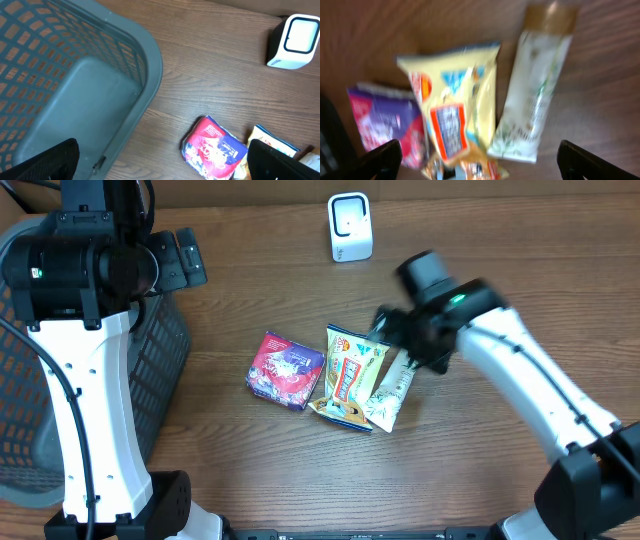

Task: Scan the item barcode
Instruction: 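Move the right gripper over the white bamboo tube and grasp it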

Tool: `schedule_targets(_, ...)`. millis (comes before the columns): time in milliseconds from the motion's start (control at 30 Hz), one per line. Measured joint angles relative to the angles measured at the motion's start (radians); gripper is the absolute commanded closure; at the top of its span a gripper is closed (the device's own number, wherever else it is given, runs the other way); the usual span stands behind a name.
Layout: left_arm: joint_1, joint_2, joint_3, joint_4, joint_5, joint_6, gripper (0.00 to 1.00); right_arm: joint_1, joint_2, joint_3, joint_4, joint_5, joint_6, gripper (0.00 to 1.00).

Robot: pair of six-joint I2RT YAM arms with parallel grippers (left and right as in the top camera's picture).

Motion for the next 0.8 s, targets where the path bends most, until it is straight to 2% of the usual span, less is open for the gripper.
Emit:
schedule_targets(233,0.000,0.000,0.000,-0.007,0.000,0.000,0.01,-0.105,0.099,0.001,0.044,-0.029,-0.011,0.04)
schedule_targets(633,0.000,0.000,0.000,-0.025,0.000,0.019,0.00,-0.110,0.305,0.001,0.141,0.014,-0.059,0.14)
schedule_targets(800,0.000,0.000,0.000,-0.039,0.000,0.023,0.01,-0.111,0.325,0.001,0.184,0.060,-0.065,0.19)
